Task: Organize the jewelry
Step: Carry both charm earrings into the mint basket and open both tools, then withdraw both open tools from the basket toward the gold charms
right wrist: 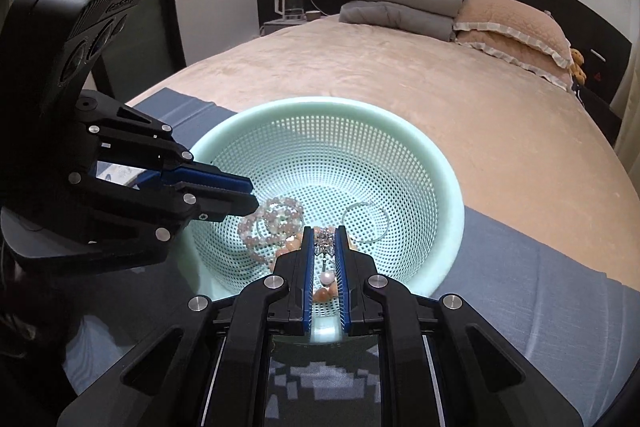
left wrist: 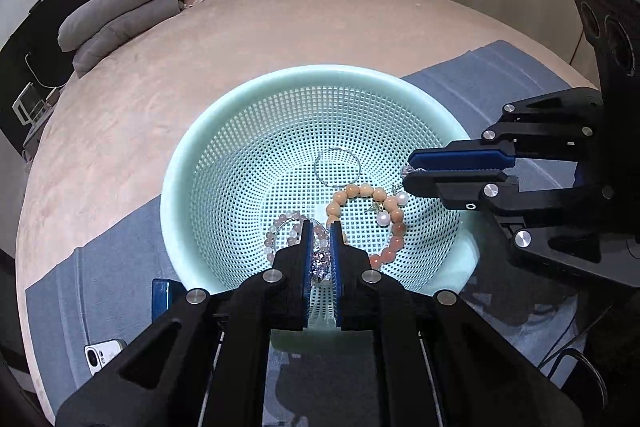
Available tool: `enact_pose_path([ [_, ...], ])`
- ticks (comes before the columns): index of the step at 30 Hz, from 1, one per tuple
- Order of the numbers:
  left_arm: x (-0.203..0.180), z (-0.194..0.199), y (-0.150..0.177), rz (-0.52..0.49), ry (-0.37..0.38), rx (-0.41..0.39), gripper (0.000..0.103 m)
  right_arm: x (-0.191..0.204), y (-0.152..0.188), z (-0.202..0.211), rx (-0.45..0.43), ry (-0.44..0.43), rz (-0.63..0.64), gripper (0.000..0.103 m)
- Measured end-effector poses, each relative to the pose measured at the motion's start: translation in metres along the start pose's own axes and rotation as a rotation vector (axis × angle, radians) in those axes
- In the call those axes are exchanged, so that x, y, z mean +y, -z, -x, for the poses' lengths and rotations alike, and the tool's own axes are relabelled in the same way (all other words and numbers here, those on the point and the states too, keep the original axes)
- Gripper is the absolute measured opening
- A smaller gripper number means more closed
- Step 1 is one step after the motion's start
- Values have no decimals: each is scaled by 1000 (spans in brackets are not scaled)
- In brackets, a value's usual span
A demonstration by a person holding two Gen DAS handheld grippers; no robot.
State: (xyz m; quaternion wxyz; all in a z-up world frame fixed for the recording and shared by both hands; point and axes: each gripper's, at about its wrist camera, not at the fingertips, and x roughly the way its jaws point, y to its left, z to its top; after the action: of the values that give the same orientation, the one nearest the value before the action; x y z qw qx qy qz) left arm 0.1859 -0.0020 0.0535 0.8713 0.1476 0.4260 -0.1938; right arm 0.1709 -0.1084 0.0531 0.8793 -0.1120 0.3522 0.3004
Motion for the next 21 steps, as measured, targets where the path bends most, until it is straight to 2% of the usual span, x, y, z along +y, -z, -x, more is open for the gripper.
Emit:
enact_pose_path([
  [12, 7, -10, 5, 18, 14, 22, 9, -3, 1, -3, -7, -14, -13, 11],
  [15, 7, -7, 6, 23, 15, 18, 27, -5, 1, 3, -27, -24, -14, 13],
  [17, 7, -3, 7, 27, 12, 9, 50, -3, 2, 10, -58, -17, -4, 29],
  [18, 8, -1, 7, 29, 11, 4, 53, -2, 2, 15, -76, -17, 4, 45],
  [19, 7, 1, 7, 32, 9, -1, 59, 0, 2, 18, -92, -18, 10, 55],
  [20, 7, 3, 7, 34, 5, -4, 67, 1, 3, 22, -108, -17, 16, 58],
  [21, 8, 5, 7, 34, -2, -7, 70, 2, 3, 25, -118, -10, 18, 68],
])
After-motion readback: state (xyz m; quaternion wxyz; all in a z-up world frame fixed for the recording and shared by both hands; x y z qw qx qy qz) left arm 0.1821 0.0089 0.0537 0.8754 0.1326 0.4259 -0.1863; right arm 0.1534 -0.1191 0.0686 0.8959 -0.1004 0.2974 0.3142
